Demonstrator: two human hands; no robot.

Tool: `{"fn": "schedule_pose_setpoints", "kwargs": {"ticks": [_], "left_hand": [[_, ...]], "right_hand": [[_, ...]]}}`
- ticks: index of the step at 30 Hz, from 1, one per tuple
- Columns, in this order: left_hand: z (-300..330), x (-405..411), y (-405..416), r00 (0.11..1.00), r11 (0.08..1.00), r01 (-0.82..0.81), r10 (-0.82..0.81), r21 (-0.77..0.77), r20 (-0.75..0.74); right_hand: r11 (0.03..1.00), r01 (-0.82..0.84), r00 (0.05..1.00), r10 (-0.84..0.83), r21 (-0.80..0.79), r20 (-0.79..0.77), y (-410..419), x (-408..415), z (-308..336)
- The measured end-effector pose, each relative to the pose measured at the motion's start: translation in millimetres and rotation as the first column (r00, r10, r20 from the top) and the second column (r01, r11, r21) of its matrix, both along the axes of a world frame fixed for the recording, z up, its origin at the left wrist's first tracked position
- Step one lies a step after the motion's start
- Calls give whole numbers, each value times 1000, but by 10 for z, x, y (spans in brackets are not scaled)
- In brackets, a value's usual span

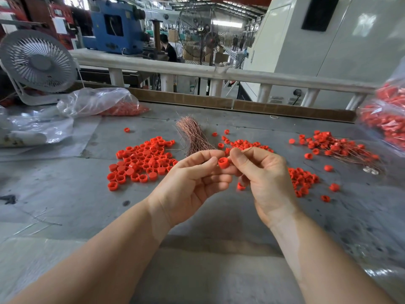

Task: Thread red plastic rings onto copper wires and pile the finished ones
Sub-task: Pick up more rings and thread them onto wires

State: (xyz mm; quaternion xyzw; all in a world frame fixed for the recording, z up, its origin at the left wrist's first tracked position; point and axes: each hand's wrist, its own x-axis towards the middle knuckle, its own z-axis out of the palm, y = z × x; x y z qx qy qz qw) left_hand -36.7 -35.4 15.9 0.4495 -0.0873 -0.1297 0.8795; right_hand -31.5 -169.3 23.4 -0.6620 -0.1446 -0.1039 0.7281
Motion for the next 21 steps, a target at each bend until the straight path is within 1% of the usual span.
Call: {"fn": "schedule_pose_setpoints", "kwargs": {"ticks": [5, 11, 14, 17, 19, 21], "left_hand": [[-6, 11, 10, 999, 999, 37, -37, -9, -12], [-12, 17, 9, 998, 998, 58, -58, 3, -32], [-21, 22, -1, 998, 999, 33, -32, 22, -46], [-36, 15, -21, 1000, 998, -4, 5, 70, -15], [-45, 10, -32, 999, 994, -37, 37, 103, 1], [-55, 13, -39, 996, 986, -84, 84, 147, 4]], "right_hand": [[1000, -8, 1000, 7, 11, 25, -4, 11, -2], [1000, 21, 999, -20, -19, 39, -13, 18, -13], [998, 19, 997, -14, -56, 78, -17, 27, -27], [995, 28, 995, -19, -94, 94, -20, 47, -56], [993, 56, 996, -48, -105, 79, -20, 57, -66], [991, 105, 994, -102, -78, 42, -31, 69, -68]]}}
